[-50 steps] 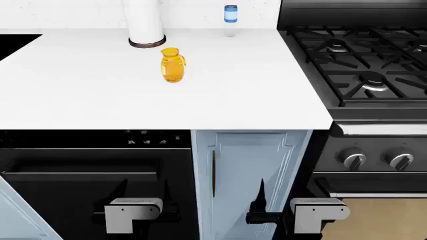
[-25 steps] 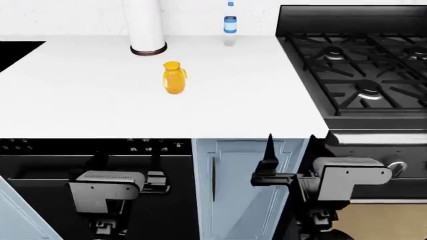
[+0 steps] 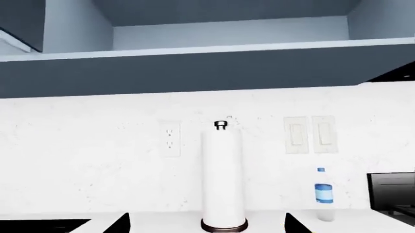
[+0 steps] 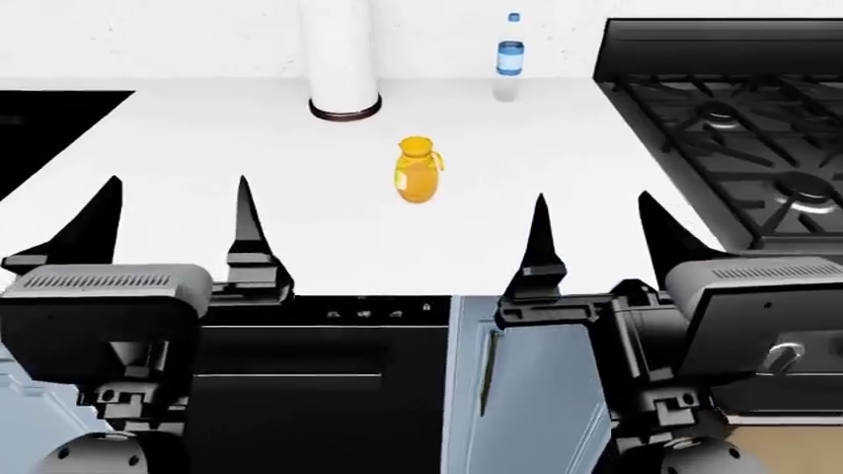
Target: Pick the honey bottle and canned food from the counter and place them in the cabinets closest to them.
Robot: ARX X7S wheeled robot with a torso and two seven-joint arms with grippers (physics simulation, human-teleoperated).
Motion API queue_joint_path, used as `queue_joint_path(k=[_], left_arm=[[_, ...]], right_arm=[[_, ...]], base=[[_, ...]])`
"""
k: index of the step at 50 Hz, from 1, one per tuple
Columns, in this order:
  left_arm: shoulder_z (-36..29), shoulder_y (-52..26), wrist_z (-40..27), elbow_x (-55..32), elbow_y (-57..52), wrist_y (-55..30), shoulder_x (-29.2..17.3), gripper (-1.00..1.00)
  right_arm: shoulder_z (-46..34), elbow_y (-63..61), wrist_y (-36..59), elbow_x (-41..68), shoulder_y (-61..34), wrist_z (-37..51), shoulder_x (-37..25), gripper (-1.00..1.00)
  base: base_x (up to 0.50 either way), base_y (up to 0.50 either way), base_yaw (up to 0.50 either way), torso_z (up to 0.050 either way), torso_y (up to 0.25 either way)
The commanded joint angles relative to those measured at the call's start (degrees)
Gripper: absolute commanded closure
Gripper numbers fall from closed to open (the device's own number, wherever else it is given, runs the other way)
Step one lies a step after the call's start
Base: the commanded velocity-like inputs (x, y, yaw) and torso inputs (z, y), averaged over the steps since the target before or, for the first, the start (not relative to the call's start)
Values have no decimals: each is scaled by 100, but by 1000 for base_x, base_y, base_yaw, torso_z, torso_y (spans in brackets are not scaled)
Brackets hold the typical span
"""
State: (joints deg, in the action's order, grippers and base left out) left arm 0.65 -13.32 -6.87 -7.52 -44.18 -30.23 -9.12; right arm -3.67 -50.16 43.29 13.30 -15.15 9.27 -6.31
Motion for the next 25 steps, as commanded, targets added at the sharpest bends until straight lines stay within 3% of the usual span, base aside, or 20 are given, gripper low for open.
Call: queue_joint_path(k=[1, 25], left_arm=[[123, -220, -132, -144, -339, -316, -41, -100], [-203, -122, -210, 12, -312, -151, -223, -100]], right_arm=[[-268, -287, 115, -26, -48, 123, -139, -100], [-552, -298, -8, -127, -45, 245, -365, -100]], base=[[312, 457, 0, 0, 0], [473, 256, 0, 0, 0]])
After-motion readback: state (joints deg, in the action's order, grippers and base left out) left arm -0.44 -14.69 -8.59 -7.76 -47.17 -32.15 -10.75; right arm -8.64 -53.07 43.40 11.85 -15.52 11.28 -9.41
